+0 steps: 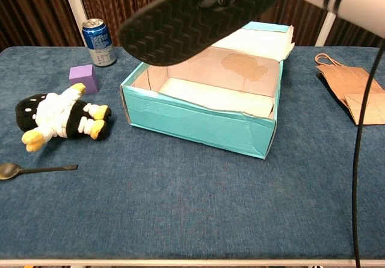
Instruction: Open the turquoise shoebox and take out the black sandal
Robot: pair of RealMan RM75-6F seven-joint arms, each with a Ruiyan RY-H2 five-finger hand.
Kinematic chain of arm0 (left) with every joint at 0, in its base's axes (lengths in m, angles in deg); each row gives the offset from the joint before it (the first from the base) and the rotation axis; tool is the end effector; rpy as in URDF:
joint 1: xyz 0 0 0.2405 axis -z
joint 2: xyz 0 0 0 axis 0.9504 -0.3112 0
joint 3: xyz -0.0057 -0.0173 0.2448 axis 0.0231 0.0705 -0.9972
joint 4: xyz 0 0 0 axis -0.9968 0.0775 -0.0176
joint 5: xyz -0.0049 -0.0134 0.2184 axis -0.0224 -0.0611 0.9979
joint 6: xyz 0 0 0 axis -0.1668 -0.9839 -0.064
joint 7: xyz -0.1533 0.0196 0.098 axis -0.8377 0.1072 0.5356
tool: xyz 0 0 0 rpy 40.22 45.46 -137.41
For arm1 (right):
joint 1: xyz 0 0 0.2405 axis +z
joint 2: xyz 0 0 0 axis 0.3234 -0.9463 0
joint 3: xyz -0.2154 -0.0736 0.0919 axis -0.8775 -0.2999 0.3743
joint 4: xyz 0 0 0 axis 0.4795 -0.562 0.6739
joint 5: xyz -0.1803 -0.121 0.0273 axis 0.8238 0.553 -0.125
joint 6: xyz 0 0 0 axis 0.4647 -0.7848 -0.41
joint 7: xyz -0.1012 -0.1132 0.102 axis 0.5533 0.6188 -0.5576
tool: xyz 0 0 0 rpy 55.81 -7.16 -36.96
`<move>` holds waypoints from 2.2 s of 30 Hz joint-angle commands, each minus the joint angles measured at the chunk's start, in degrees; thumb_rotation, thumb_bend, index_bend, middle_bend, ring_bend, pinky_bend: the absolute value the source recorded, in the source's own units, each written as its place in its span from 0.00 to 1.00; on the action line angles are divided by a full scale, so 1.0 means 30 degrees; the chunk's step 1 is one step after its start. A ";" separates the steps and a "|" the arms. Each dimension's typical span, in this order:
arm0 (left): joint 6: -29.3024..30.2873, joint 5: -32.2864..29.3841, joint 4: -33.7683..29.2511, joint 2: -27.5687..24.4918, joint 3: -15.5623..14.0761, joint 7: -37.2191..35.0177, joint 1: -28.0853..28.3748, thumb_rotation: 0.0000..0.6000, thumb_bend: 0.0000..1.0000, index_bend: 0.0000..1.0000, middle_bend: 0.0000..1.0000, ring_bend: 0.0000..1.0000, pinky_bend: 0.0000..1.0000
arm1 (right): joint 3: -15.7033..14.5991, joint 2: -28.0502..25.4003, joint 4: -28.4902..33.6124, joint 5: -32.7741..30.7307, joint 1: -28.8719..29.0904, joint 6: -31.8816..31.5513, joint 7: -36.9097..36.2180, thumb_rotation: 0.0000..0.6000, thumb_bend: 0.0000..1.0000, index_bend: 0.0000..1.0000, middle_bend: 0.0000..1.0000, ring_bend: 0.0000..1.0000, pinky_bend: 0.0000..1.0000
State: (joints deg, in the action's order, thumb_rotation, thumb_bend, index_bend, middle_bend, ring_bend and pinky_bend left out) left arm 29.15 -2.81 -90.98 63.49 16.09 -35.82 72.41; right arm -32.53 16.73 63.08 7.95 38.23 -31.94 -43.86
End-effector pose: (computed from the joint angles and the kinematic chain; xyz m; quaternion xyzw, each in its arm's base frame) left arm -0.3322 0.1934 0.1350 -0.5529 -0.4263 -0.3594 0.6192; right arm 0.0025 -0.4082 0.0186 0.7383 -0.2334 0.5313 0.3437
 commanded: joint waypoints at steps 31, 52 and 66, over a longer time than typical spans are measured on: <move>0.0089 0.0130 0.0722 0.0374 -0.0220 -0.0807 -0.0280 1.00 0.00 0.16 0.10 0.02 0.12 | -0.3222 0.5803 0.3083 0.0972 -0.3615 -0.0883 0.1343 1.00 0.39 0.77 0.53 0.23 0.00; -0.0022 0.0146 0.0909 0.0463 -0.0193 -0.0894 -0.0241 1.00 0.00 0.16 0.10 0.02 0.12 | -0.2234 0.5001 0.2485 0.0168 -0.3697 0.0876 0.3212 1.00 0.04 0.00 0.00 0.00 0.00; -0.0047 0.0130 0.1071 0.0439 -0.0007 -0.0978 -0.0104 1.00 0.00 0.16 0.10 0.02 0.12 | -0.1544 -0.0902 0.4661 0.0032 -0.6589 -0.2121 0.1690 1.00 0.13 0.04 0.09 0.00 0.00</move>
State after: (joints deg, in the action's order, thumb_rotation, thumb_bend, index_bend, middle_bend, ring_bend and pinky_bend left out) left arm 29.02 -2.41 -87.77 64.80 16.06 -38.74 72.09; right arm -37.39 18.17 75.30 8.89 21.50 -35.54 -37.45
